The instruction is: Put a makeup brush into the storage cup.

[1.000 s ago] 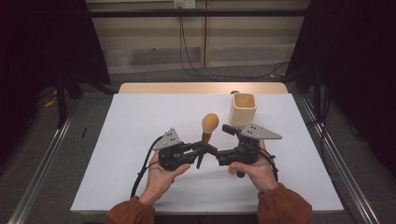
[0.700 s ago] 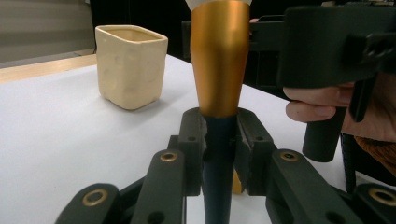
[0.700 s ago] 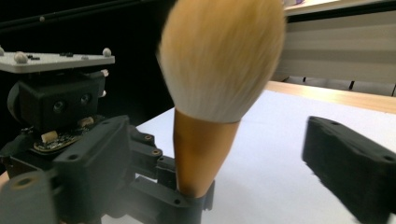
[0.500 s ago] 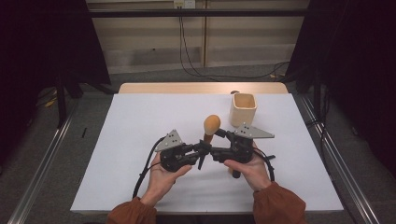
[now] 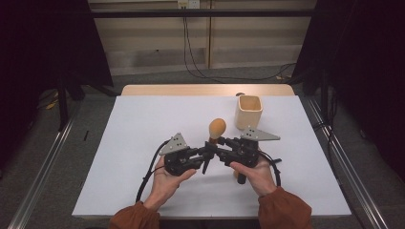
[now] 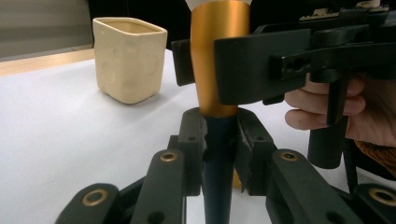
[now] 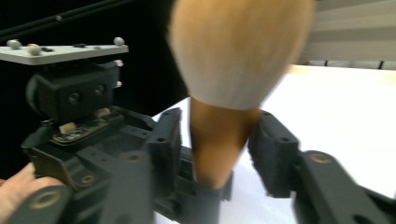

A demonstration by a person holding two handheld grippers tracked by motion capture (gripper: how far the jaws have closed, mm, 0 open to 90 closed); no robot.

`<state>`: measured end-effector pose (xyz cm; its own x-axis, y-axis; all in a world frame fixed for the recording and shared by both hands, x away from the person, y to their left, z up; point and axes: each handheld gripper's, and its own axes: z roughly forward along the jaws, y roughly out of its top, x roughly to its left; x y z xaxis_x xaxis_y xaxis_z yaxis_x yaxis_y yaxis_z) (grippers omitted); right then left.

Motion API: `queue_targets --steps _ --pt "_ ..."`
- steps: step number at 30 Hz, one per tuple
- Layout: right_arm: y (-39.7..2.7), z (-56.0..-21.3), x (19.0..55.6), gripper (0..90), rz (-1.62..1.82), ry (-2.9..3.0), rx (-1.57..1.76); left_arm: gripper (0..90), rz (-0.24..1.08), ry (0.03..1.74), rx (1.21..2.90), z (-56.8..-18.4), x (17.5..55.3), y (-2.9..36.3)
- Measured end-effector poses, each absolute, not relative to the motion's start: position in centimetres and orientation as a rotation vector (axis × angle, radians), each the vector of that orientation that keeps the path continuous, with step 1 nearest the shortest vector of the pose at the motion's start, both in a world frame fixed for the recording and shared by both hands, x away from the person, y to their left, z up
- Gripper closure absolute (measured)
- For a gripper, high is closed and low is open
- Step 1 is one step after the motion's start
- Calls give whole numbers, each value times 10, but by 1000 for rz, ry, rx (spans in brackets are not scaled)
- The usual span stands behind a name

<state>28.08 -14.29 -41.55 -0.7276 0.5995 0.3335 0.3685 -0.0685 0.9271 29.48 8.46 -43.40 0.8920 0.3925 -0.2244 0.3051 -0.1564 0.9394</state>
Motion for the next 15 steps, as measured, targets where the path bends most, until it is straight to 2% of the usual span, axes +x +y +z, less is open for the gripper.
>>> queue_targets --steps 2,15 --pt "-143 -417 280 627 1888 2006 1058 743 86 526 1758 -435 295 85" --pt "-143 -418 280 636 1876 2017 1024 722 94 519 1757 -438 297 88"
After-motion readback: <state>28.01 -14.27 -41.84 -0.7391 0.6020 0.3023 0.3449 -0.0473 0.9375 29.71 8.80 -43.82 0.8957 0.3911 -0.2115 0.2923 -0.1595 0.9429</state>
